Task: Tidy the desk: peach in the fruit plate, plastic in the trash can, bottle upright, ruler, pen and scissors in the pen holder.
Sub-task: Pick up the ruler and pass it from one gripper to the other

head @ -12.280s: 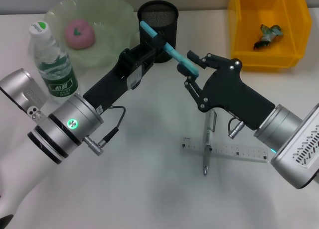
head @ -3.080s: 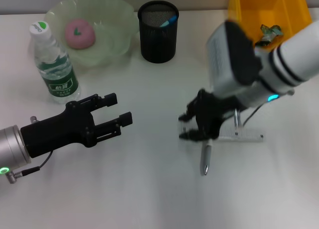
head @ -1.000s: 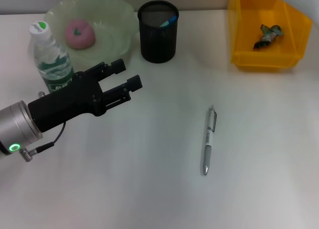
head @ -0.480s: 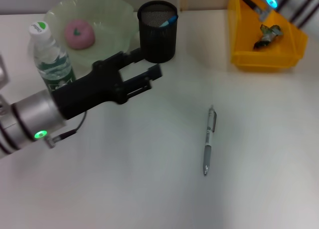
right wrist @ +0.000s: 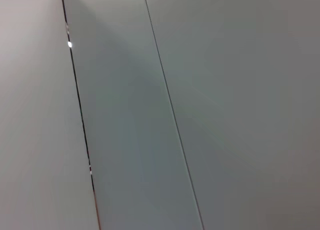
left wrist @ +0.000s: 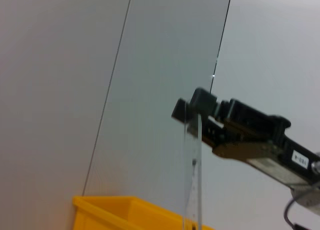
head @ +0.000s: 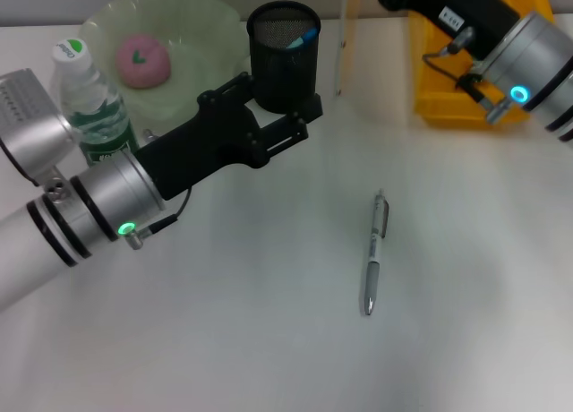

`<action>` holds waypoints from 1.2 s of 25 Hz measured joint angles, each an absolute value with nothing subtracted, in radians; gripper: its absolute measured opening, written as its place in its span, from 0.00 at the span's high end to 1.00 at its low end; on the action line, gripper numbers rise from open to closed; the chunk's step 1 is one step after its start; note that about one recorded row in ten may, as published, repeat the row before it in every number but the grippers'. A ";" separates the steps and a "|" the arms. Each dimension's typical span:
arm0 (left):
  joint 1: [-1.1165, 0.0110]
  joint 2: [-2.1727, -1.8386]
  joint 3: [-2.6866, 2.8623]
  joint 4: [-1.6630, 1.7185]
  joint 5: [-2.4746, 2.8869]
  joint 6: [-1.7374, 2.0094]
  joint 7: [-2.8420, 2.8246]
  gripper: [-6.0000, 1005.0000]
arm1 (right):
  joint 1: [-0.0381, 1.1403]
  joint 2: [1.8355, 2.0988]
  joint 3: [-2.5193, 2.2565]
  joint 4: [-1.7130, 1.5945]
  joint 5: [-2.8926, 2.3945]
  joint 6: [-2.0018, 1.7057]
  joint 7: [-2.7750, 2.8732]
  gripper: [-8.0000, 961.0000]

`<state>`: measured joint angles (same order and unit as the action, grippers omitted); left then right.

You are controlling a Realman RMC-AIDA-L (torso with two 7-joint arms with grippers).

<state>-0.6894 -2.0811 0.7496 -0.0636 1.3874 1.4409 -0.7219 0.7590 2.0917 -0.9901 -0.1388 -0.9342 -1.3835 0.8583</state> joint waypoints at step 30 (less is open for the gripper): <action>-0.782 -2.082 0.394 -0.233 1.547 1.188 -0.524 0.30 | 0.869 2.092 -1.000 0.034 -0.953 -1.368 0.729 0.55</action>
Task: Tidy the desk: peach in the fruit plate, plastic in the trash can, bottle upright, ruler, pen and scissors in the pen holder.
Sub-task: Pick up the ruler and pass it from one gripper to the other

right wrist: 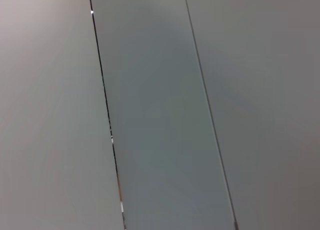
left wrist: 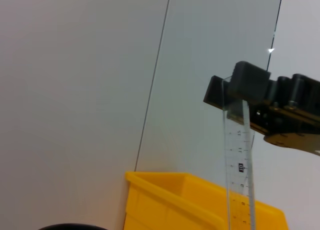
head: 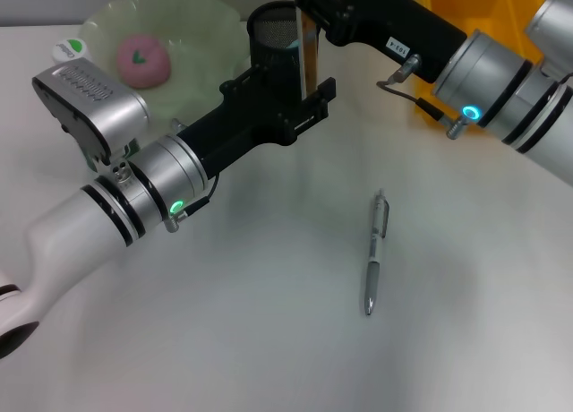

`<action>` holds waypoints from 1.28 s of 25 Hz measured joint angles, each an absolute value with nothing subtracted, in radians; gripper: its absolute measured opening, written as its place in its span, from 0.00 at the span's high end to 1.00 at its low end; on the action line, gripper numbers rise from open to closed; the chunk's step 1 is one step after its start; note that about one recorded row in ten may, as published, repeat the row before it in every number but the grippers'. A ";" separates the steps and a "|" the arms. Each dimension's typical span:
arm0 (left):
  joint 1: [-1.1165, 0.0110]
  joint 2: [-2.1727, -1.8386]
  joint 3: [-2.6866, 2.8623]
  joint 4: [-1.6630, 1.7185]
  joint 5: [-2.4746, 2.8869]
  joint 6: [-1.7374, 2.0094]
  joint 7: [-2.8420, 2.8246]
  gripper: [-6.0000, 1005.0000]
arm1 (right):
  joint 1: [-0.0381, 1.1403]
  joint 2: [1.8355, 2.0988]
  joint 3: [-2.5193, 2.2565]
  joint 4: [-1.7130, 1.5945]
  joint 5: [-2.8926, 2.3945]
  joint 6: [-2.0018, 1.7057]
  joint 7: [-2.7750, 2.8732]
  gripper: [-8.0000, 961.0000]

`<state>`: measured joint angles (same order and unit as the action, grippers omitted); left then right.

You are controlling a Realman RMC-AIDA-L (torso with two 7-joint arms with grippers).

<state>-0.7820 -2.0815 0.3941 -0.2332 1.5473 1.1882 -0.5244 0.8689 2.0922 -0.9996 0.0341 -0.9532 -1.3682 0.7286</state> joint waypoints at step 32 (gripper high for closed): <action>-0.781 -2.081 0.319 -0.269 1.559 1.174 -0.462 0.80 | 0.877 2.092 -0.993 0.038 -0.959 -1.365 0.719 0.53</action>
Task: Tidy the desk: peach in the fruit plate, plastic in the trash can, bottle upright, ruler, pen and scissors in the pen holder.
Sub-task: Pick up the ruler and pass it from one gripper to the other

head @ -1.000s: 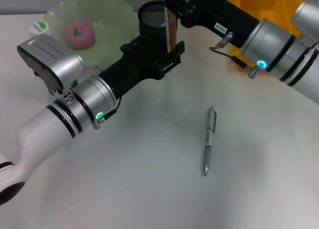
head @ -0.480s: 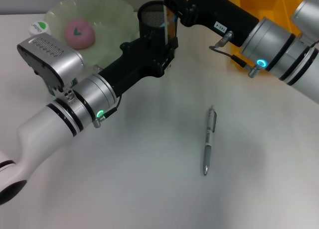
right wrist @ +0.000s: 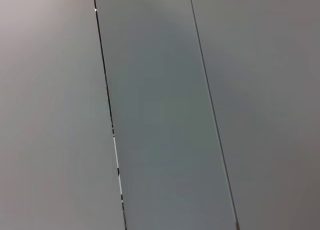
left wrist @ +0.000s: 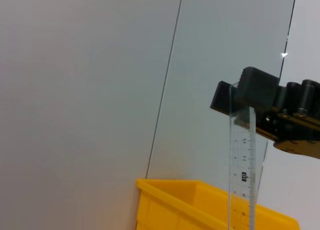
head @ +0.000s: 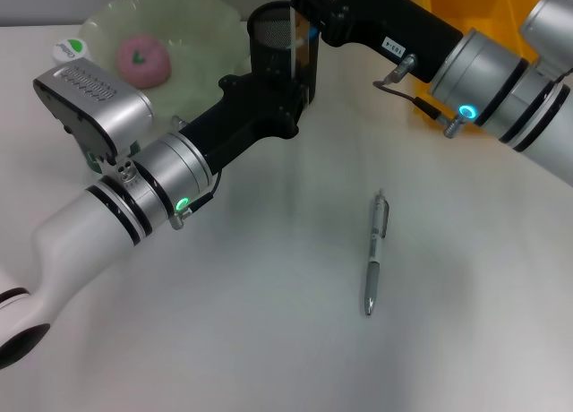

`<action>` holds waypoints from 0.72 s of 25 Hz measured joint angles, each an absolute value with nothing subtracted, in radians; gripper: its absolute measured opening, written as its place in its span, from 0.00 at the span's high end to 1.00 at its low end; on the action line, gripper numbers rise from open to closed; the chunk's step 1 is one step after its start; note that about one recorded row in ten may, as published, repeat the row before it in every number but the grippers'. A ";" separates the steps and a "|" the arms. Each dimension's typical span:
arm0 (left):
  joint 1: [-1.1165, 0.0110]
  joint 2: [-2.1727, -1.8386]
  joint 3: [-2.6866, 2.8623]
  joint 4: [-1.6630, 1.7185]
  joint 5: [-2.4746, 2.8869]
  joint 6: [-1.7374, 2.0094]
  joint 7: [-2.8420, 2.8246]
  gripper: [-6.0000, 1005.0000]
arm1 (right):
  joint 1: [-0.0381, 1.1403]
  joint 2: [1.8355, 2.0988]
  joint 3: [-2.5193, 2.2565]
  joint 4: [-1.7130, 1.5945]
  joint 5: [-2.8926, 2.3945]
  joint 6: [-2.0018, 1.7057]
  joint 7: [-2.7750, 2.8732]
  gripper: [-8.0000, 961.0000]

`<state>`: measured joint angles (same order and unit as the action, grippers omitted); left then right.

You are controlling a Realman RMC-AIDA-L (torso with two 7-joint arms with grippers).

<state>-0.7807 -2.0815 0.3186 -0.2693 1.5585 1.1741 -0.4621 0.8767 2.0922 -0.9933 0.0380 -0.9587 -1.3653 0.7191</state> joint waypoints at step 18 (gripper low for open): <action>-0.778 -2.082 0.304 -0.268 1.598 1.194 -0.460 0.96 | 0.883 2.092 -0.993 0.034 -0.958 -1.352 0.727 0.52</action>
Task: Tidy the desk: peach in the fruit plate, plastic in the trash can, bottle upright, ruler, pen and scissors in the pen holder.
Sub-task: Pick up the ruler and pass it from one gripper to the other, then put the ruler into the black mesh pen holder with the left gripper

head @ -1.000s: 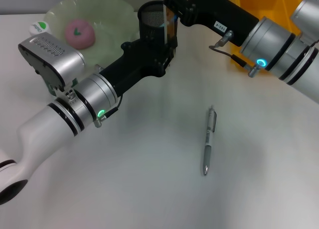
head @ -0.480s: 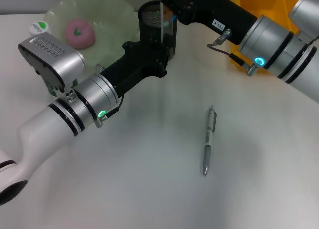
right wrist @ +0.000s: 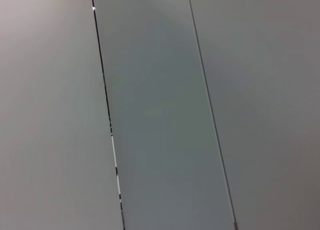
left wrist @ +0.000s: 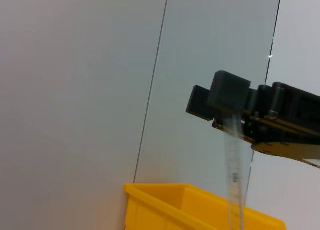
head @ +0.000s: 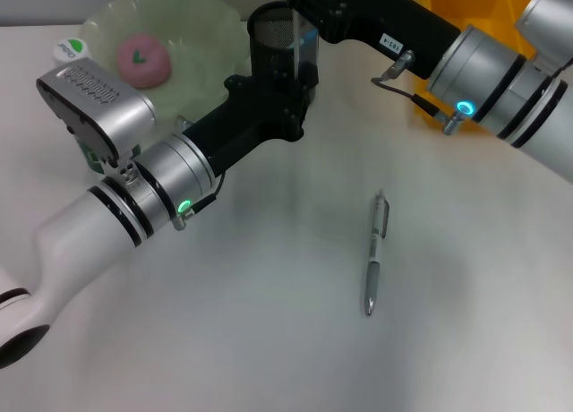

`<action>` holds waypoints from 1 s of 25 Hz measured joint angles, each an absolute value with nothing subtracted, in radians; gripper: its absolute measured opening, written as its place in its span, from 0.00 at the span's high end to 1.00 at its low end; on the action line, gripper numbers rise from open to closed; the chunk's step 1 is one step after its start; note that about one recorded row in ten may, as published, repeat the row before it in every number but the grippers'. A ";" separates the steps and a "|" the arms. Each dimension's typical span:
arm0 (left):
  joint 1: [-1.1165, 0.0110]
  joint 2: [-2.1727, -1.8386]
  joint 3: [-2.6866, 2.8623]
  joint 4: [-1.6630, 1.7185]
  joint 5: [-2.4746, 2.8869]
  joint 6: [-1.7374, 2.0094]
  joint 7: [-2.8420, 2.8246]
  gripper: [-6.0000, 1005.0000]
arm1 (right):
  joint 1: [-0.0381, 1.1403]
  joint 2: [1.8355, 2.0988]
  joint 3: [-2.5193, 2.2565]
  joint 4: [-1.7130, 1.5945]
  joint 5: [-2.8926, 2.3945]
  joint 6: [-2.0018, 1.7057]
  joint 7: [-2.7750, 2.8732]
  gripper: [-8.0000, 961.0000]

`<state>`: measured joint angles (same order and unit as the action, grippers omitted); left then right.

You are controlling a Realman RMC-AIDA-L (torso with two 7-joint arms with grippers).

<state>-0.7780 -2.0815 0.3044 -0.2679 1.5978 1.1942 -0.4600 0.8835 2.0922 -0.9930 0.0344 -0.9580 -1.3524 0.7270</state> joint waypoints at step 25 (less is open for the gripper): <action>-0.893 -2.082 -0.013 -0.240 1.595 0.999 -0.353 0.97 | 0.517 2.082 -1.077 -0.176 -1.043 -1.411 0.864 0.32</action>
